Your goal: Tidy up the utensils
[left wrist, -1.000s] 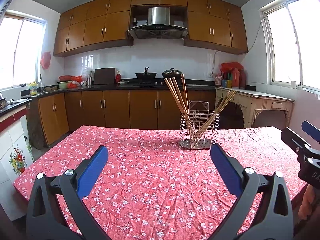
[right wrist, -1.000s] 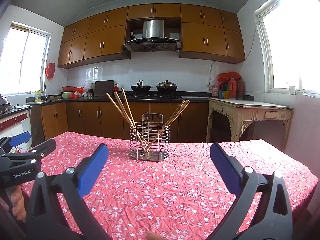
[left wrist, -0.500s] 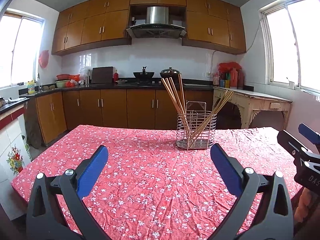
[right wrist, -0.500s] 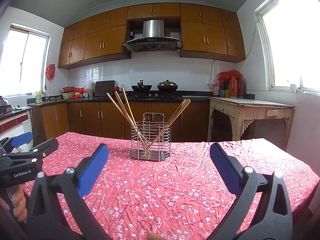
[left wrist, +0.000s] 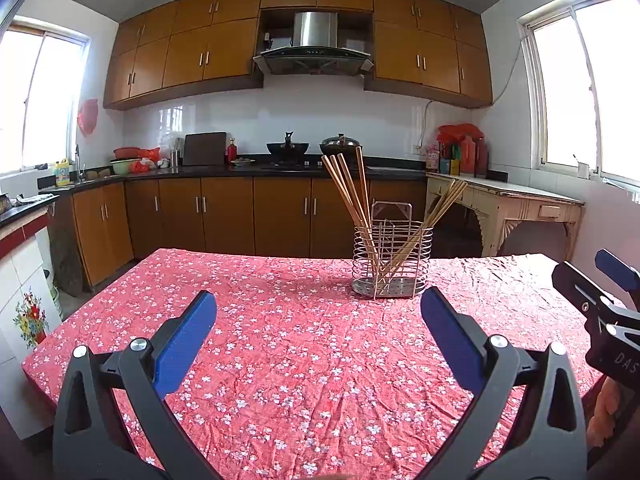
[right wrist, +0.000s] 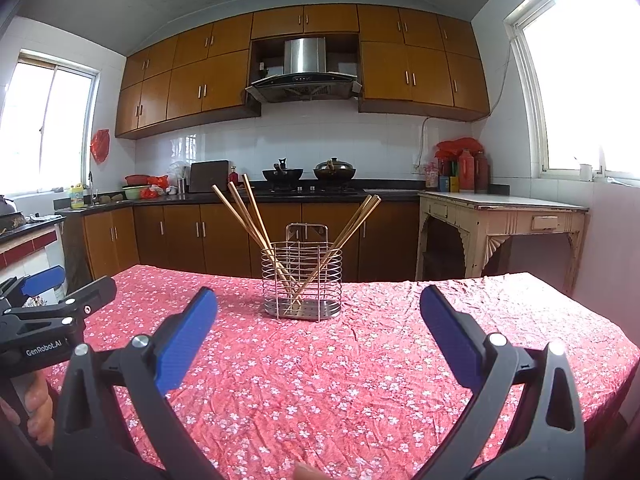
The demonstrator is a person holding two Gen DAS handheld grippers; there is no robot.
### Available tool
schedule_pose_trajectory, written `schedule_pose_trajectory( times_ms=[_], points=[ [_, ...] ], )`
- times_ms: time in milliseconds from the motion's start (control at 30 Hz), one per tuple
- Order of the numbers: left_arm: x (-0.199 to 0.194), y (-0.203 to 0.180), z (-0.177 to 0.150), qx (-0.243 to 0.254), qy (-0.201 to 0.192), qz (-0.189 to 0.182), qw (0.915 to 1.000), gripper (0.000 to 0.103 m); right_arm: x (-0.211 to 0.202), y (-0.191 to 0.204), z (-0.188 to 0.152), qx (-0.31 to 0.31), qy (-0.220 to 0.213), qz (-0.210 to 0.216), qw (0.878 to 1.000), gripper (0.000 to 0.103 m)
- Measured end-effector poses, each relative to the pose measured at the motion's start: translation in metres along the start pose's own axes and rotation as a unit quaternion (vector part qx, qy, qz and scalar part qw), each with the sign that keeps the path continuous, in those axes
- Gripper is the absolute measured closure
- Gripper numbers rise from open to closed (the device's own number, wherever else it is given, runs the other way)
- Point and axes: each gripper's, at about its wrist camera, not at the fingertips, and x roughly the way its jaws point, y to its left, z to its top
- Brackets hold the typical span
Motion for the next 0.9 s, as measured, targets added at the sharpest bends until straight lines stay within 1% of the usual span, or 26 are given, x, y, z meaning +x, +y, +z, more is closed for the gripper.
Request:
schedule_pose_trajectory(
  times_ms=[900],
  points=[
    [-0.0005, -0.0017, -0.0002, 0.0, 0.003, 0.003, 1.0, 0.002, 0.002, -0.0039, -0.0003, 0.005, 0.005, 0.004, 1.0, 0.004]
  ],
)
